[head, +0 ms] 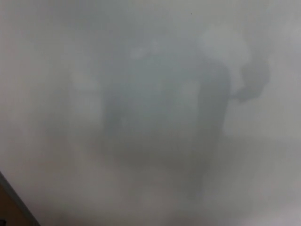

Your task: A magnetic marker holder is on the left hand side of the white board, the robot put the index and middle finger into the opening of the container and pull off the magnetic holder and hand it to a human on the left hand side.

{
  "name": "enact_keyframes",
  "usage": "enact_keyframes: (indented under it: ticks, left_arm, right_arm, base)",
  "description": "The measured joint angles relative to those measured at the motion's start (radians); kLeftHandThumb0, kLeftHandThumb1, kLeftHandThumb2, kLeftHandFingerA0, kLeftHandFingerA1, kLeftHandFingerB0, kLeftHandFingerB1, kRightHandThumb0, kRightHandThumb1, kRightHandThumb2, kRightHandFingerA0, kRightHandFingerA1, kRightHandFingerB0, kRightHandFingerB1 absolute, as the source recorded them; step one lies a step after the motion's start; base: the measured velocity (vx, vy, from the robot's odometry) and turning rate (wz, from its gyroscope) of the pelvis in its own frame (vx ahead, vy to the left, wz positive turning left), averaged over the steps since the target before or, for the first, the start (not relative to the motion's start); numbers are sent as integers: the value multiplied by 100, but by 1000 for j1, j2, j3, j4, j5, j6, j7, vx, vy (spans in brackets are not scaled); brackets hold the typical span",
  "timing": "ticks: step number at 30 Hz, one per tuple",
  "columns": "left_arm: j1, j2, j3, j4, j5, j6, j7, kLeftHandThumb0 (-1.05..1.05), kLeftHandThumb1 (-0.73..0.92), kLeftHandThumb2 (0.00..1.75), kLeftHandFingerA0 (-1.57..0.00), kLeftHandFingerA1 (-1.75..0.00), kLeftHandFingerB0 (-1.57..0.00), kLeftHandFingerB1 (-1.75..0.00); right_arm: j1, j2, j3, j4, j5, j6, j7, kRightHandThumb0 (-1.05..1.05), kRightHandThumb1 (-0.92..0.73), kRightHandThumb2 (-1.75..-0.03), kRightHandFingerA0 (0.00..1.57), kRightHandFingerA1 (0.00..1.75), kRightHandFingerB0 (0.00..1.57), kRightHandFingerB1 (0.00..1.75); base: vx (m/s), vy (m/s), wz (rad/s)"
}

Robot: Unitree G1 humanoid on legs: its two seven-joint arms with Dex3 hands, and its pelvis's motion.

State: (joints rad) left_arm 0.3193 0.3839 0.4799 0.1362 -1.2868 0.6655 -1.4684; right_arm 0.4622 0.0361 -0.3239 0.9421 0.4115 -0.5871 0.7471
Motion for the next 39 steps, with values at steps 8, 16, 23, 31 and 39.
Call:
enact_keyframes:
  ticks: [8, 16, 23, 31, 39]
  left_arm:
    - [-8, -24, -10, 117, 105, -47, 124, -30, 34, 92, -9, -51, -8, -50]
    - [-11, -98, -57, 174, 234, -164, 267, -51, 60, 58, -21, -36, -18, -29]
    - [1, -129, -132, 265, 351, -274, 384, -66, 56, 79, -19, -43, -11, -37]
    - [17, -150, -241, 436, 499, -416, 551, -72, 50, 82, -30, -47, -14, -38]
    - [24, -152, -331, 584, 622, -537, 708, -71, 48, 80, -28, -46, -14, -38]
  right_arm:
    - [-5, 0, 1, 8, -1, -7, -3, -63, -71, -62, 72, 60, 56, 43]
    - [-6, 0, 1, 8, -1, -7, -3, -62, -70, -61, 71, 59, 57, 43]
    - [-9, 0, 1, 13, -1, -7, -3, -64, -71, -62, 73, 57, 57, 42]
    - [-23, 0, -1, 32, 0, -7, -7, -61, -71, -62, 76, 59, 60, 43]
    - [-46, -4, -6, 62, 1, -4, -10, -58, -70, -61, 71, 61, 55, 43]
  base:
    - [0, 0, 0]
    - [0, 0, 0]
    - [0, 0, 0]
    - [0, 0, 0]
    - [0, 0, 0]
